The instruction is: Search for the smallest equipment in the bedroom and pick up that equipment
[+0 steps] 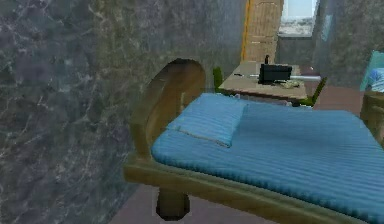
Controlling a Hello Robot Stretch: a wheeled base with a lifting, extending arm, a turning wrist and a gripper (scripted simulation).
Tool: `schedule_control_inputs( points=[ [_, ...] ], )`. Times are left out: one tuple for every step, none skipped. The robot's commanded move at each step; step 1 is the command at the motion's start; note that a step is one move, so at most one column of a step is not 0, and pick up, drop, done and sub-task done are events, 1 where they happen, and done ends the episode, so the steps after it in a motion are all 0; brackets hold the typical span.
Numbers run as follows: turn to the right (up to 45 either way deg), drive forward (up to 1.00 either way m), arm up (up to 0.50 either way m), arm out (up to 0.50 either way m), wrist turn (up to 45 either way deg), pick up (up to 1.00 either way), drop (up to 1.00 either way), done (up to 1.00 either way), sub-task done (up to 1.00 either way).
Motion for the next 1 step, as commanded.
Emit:
schedule_control_inputs(
  points=[
    [45.0, 0.00, 0.00, 0.00, 0.0, 0.00, 0.00, 0.00, 0.00]
  ],
)
